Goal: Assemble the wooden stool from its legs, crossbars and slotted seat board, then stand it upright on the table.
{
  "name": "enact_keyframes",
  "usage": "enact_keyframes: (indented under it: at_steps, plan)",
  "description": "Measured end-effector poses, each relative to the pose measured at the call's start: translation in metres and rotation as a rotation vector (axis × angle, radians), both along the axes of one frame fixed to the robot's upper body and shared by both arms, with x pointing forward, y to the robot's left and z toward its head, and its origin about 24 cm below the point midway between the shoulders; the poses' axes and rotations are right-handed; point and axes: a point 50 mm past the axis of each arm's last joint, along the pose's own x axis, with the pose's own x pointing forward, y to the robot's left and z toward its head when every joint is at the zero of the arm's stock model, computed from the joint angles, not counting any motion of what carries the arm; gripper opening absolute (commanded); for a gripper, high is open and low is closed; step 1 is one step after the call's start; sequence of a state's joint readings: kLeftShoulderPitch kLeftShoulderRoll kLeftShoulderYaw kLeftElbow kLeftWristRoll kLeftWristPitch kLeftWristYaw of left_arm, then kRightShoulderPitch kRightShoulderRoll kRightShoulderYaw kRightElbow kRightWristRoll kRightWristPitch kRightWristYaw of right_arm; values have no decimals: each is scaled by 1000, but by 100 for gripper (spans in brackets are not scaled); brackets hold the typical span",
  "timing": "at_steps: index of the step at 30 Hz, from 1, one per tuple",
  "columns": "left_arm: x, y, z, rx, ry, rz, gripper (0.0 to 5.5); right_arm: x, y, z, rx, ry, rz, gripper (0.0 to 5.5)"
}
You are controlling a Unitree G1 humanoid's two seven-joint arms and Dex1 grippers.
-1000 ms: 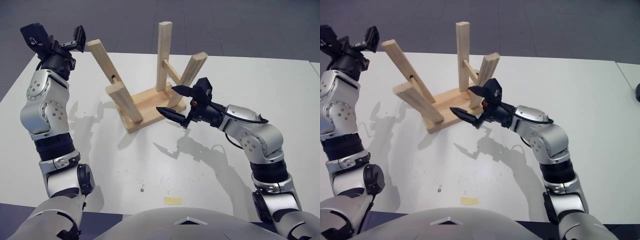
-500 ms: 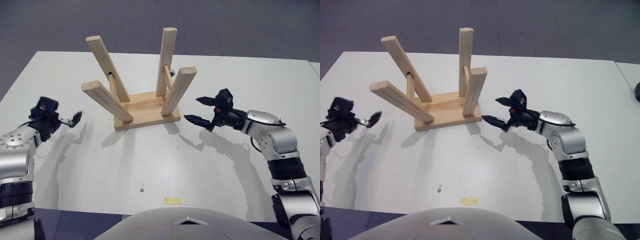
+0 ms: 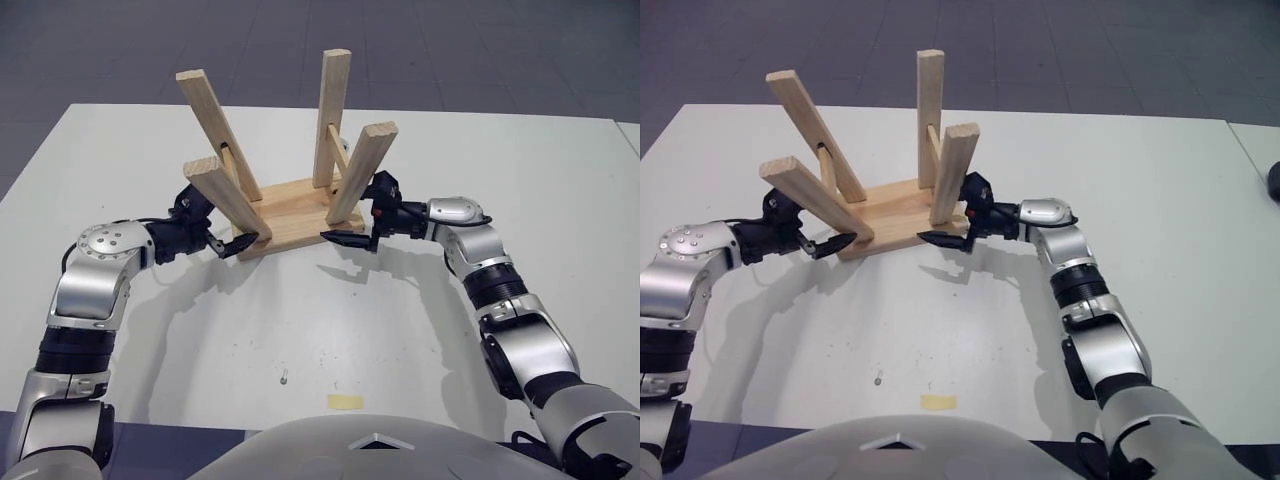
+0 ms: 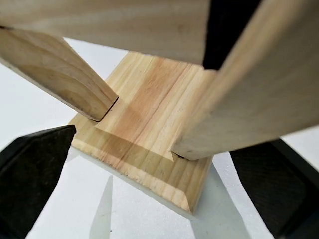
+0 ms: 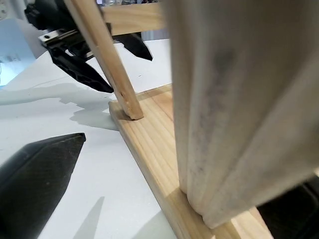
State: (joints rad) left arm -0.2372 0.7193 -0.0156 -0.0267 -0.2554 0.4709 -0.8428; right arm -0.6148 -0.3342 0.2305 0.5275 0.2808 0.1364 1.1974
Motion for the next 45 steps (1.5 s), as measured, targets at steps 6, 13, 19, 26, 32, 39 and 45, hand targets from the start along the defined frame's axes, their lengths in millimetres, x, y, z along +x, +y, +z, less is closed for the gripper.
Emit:
enact_keyframes:
  at_steps: [6, 13, 19, 26, 32, 39, 45]
  plan:
    - [-3, -11, -1, -7, 22, -56, 539, -24, -18, -8, -6, 74, 34, 540]
    - [-16, -38, -5, -64, 90, -196, 539, -43, -43, -8, 7, 118, -72, 540]
    - [-11, -32, -12, -26, 102, -160, 511, -38, -61, -6, 145, 237, -208, 540]
    - [-8, -35, -13, -59, 98, -156, 399, -33, -67, -6, 213, 347, -212, 436]
    - [1, -44, -10, -169, 103, -150, 305, -36, -65, -10, 232, 420, -167, 345]
    - [1, -51, -3, -390, 149, -55, 199, -34, -68, -6, 269, 450, -213, 246]
    - [-19, -57, 9, -574, 179, 19, 165, -42, -76, 10, 440, 579, -301, 231]
